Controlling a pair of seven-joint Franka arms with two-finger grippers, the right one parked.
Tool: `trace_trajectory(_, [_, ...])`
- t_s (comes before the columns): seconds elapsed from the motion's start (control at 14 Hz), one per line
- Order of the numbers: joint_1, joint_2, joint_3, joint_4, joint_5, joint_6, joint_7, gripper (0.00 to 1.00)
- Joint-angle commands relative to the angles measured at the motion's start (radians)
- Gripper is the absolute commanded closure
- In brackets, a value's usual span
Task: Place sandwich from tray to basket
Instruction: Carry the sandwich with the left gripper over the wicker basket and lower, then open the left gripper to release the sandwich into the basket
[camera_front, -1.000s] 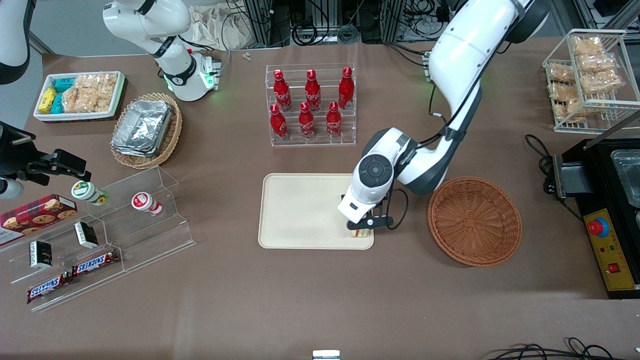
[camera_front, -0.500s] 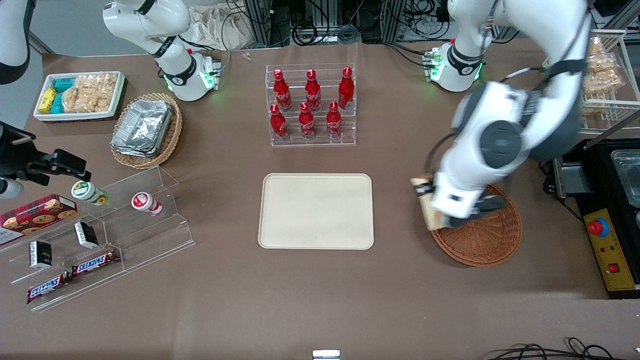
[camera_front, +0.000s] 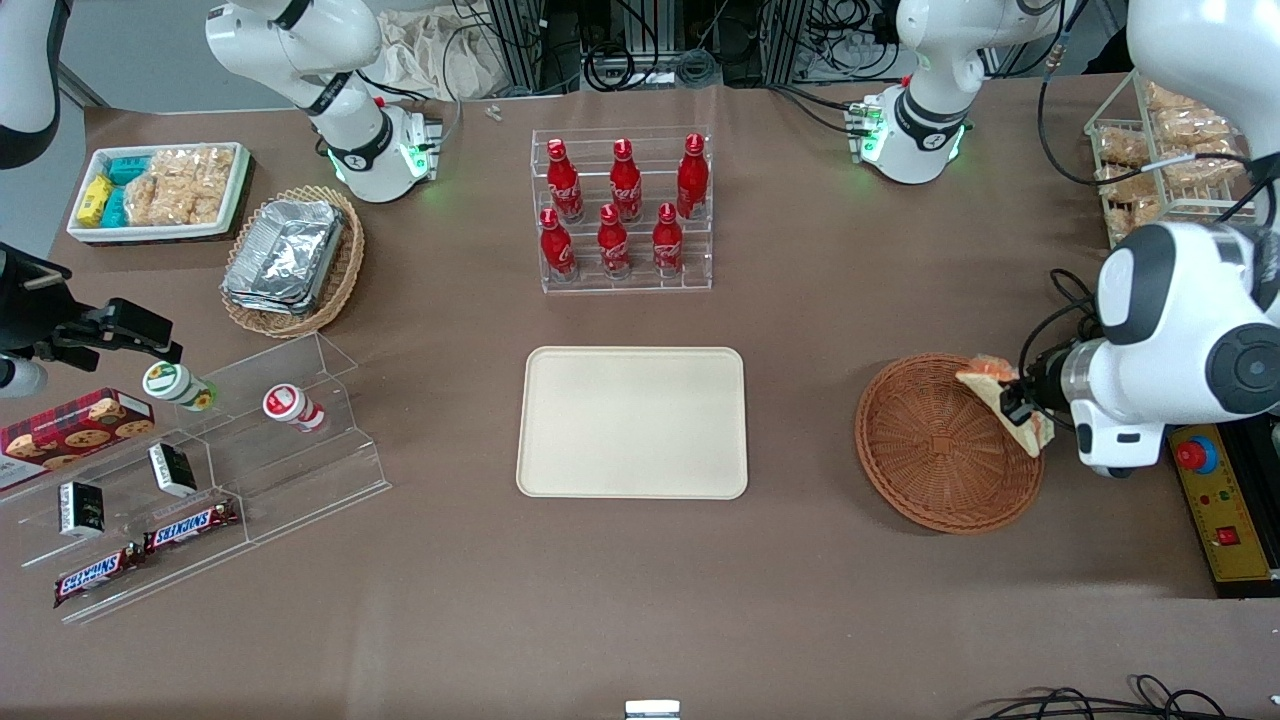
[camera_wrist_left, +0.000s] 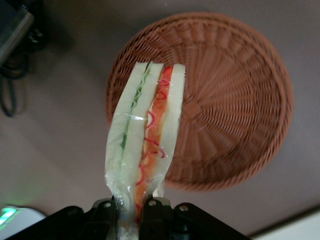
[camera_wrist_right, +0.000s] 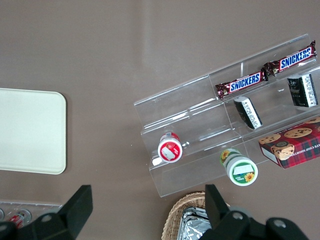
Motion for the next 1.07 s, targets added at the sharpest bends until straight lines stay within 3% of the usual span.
trace_trajectory(0.0, [-0.006,-0.010,0.004,-0.157,0.021,0.219,-0.153,1.00])
trace_trajectory(0.21, [0.004,0.041,0.010,-0.222,0.020,0.341,-0.175,1.00])
trace_trajectory(0.29, [0.004,0.055,0.010,-0.222,0.020,0.376,-0.175,0.92])
trace_trajectory(0.36, [0.006,0.062,0.010,-0.219,0.021,0.391,-0.170,0.59])
trace_trajectory(0.43, [0.007,0.067,0.010,-0.210,0.021,0.388,-0.167,0.01])
trace_trajectory(0.71, [0.006,-0.043,0.007,-0.167,0.020,0.252,-0.097,0.00])
trace_trajectory(1.0, [0.006,-0.158,0.006,0.006,-0.002,-0.057,0.213,0.00])
